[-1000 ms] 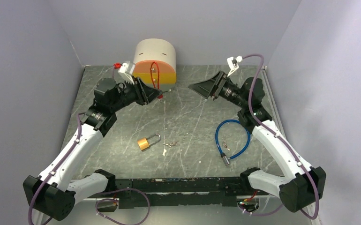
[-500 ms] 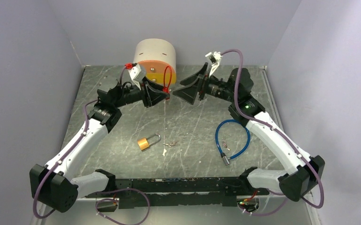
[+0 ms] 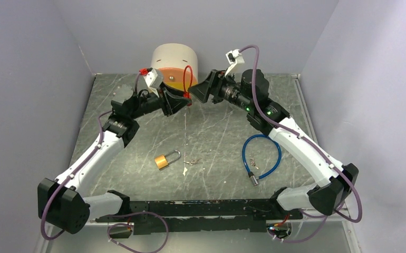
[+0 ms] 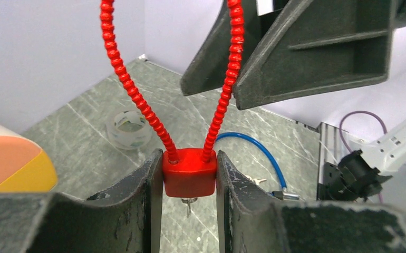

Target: Unlock with the key

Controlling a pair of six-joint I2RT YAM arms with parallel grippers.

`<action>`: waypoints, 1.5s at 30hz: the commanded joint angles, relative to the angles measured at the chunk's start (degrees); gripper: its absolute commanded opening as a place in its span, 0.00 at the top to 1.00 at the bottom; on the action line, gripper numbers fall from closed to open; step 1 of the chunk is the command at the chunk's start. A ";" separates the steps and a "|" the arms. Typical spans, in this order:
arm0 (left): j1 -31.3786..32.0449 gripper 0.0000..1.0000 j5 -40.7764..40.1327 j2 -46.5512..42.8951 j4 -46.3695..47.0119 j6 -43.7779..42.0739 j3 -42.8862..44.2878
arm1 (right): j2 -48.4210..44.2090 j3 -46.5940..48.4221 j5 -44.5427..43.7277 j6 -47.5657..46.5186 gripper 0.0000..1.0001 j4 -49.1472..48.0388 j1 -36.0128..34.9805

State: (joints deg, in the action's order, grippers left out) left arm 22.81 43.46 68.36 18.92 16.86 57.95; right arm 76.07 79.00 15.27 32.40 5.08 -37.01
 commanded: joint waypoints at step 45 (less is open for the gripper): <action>0.83 0.46 -1.28 -5.40 -3.00 -14.71 -7.91 | 3.13 4.00 -15.92 -5.08 1.00 2.26 -11.31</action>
State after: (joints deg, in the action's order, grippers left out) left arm 23.40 42.28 64.31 13.76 3.51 50.00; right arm 81.71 82.76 -2.20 25.80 10.79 -48.36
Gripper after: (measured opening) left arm 0.539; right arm 0.050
